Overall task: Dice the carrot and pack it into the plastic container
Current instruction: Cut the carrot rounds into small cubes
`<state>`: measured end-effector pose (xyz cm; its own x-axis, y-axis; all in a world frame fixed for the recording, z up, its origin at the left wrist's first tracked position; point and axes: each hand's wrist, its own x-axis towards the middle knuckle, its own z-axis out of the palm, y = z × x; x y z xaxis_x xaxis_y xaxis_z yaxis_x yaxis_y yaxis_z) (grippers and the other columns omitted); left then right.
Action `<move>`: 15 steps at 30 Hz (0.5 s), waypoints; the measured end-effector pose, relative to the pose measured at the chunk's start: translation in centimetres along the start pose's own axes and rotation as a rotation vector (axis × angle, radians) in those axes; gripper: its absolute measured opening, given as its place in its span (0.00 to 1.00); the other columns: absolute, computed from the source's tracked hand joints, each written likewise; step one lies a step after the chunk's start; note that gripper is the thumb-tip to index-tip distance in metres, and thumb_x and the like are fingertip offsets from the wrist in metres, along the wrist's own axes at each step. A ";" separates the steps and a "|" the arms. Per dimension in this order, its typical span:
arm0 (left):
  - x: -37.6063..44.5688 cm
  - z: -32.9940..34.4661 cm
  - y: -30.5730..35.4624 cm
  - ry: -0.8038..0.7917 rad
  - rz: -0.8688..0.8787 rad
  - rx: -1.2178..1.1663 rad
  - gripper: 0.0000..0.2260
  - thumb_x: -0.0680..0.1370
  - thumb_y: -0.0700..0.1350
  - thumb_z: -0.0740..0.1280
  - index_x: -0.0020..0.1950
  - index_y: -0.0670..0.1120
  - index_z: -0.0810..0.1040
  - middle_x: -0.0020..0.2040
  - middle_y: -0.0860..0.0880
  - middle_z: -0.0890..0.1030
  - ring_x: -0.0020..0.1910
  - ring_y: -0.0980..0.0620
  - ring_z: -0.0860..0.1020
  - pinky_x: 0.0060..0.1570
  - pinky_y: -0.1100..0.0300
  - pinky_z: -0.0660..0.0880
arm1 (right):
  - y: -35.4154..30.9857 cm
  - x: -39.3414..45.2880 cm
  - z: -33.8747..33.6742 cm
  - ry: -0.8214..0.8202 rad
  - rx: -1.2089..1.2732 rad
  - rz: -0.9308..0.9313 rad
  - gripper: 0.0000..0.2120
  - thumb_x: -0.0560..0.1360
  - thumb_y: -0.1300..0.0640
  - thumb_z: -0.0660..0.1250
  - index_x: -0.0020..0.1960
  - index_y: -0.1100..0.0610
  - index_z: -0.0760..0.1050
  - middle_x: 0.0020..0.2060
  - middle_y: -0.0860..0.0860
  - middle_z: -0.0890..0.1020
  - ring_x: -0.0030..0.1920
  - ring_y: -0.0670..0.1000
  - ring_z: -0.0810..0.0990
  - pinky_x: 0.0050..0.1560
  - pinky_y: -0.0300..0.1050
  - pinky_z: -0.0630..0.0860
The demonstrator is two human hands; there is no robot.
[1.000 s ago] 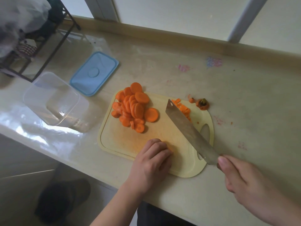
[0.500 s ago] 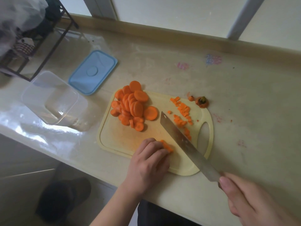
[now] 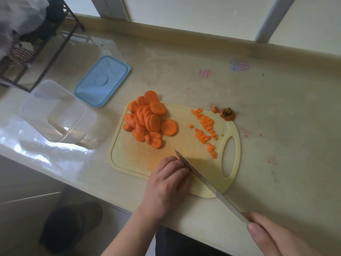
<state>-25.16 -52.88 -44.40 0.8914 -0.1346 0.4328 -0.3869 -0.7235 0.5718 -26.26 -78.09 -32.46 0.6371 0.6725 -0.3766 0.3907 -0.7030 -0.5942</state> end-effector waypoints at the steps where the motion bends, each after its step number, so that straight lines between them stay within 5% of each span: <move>1: -0.2 0.1 -0.1 0.000 0.003 0.001 0.03 0.77 0.37 0.73 0.47 0.38 0.85 0.48 0.44 0.84 0.52 0.44 0.81 0.53 0.53 0.78 | 0.1 0.1 0.2 0.157 -0.014 0.083 0.26 0.81 0.42 0.46 0.45 0.44 0.82 0.37 0.39 0.81 0.44 0.38 0.70 0.62 0.16 0.45; 4: 0.0 0.0 0.1 -0.012 -0.012 -0.027 0.02 0.77 0.36 0.73 0.47 0.38 0.86 0.49 0.45 0.84 0.52 0.44 0.81 0.53 0.53 0.79 | -0.4 0.7 2.1 0.350 -0.085 0.264 0.22 0.80 0.40 0.47 0.43 0.42 0.79 0.31 0.42 0.81 0.40 0.37 0.70 0.54 0.13 0.49; 7: 0.0 0.1 -0.1 -0.018 -0.022 -0.042 0.02 0.77 0.36 0.73 0.48 0.38 0.86 0.49 0.45 0.84 0.52 0.44 0.81 0.53 0.53 0.79 | -0.2 1.7 2.3 0.296 -0.016 0.310 0.21 0.79 0.37 0.44 0.44 0.39 0.74 0.34 0.40 0.80 0.45 0.42 0.76 0.49 0.27 0.66; 10: -0.1 0.2 -0.1 -0.023 -0.002 -0.024 0.01 0.77 0.36 0.74 0.47 0.38 0.85 0.48 0.45 0.83 0.51 0.44 0.80 0.54 0.54 0.78 | -0.6 2.0 1.9 0.365 0.232 0.335 0.16 0.71 0.28 0.45 0.41 0.29 0.70 0.33 0.44 0.80 0.51 0.38 0.74 0.49 0.25 0.66; 12: -0.1 0.2 -0.1 -0.017 0.022 -0.011 0.02 0.75 0.35 0.76 0.46 0.38 0.84 0.47 0.44 0.82 0.49 0.44 0.79 0.54 0.55 0.78 | 0.3 1.7 2.0 0.387 0.337 0.359 0.24 0.61 0.18 0.39 0.42 0.24 0.68 0.37 0.32 0.79 0.43 0.35 0.76 0.45 0.25 0.69; 15: -0.2 0.1 -0.2 -0.012 0.019 0.014 0.02 0.75 0.34 0.76 0.45 0.38 0.84 0.46 0.44 0.81 0.49 0.43 0.79 0.54 0.54 0.78 | 1.3 1.3 1.4 0.370 0.433 0.423 0.33 0.60 0.19 0.39 0.45 0.35 0.72 0.32 0.30 0.76 0.34 0.37 0.74 0.40 0.29 0.68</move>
<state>-25.22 -52.81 -44.68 0.8865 -0.1563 0.4355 -0.4006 -0.7300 0.5537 -25.86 -77.79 -34.67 0.8897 0.1859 -0.4169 -0.1899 -0.6797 -0.7085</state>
